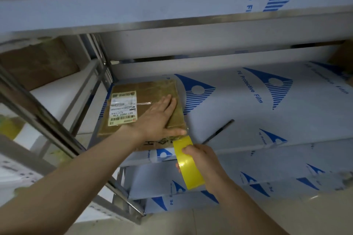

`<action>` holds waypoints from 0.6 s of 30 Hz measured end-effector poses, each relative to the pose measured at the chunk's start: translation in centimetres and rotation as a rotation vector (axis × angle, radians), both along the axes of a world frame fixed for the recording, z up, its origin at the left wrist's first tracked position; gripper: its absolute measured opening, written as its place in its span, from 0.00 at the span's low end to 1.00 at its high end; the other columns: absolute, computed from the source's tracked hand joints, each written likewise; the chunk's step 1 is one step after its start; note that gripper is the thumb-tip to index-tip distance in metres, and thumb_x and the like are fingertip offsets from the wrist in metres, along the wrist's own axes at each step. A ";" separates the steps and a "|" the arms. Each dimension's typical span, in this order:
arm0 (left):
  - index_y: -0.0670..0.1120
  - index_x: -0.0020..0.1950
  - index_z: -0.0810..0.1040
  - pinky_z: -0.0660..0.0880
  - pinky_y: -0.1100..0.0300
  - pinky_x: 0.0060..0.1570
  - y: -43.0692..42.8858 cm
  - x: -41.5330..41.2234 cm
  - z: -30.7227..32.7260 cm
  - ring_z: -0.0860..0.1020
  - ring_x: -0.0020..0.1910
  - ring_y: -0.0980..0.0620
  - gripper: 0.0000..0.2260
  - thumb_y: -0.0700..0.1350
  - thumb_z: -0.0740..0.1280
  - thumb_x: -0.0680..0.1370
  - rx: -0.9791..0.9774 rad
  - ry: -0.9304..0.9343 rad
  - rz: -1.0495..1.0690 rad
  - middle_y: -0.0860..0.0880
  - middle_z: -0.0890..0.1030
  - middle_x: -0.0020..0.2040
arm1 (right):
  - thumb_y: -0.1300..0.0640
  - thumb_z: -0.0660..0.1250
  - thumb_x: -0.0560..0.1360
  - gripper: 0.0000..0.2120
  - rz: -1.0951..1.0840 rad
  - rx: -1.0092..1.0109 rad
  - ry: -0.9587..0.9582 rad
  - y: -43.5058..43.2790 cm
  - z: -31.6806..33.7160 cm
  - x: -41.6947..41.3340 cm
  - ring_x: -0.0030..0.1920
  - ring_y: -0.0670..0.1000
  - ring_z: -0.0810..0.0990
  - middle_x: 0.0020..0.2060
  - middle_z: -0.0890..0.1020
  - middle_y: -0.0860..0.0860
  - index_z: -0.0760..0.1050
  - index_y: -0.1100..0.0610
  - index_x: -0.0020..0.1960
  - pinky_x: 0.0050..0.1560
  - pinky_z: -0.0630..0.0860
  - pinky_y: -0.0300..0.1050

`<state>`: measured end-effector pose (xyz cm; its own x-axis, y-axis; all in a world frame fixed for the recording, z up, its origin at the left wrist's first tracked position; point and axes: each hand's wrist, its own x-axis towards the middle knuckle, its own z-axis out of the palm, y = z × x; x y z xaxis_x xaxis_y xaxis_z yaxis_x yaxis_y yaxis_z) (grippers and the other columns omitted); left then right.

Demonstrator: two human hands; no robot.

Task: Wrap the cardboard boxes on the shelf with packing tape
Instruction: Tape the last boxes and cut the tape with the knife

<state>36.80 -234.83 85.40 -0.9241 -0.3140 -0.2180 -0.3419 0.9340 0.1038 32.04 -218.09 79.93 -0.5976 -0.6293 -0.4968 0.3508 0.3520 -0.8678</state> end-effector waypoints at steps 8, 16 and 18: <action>0.44 0.78 0.41 0.46 0.54 0.75 0.3 -0.2 -1.6 0.44 0.77 0.46 0.40 0.67 0.50 0.76 -0.242 0.072 -0.033 0.42 0.43 0.78 | 0.46 0.71 0.70 0.23 0.017 -0.037 -0.003 -0.2 0.9 -0.7 0.39 0.59 0.83 0.44 0.83 0.66 0.79 0.67 0.51 0.48 0.80 0.58; 0.44 0.78 0.43 0.46 0.55 0.74 0.2 0.0 -2.0 0.46 0.78 0.47 0.45 0.73 0.44 0.71 -0.247 0.121 -0.033 0.43 0.45 0.79 | 0.47 0.68 0.75 0.11 0.066 -0.096 0.070 1.3 0.0 0.7 0.43 0.57 0.85 0.42 0.85 0.58 0.81 0.55 0.44 0.49 0.81 0.54; 0.44 0.78 0.44 0.47 0.55 0.74 0.4 0.1 -2.0 0.47 0.78 0.46 0.47 0.74 0.37 0.68 -0.293 0.154 -0.051 0.42 0.47 0.78 | 0.48 0.67 0.76 0.10 0.041 -0.131 0.094 1.2 0.5 0.7 0.35 0.51 0.85 0.37 0.85 0.56 0.80 0.54 0.43 0.39 0.81 0.44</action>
<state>36.92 -234.46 83.39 -0.9553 -0.2949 0.0186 -0.2949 0.9473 -0.1248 32.72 -216.92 80.39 -0.6099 -0.7099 -0.3523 0.2536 0.2464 -0.9354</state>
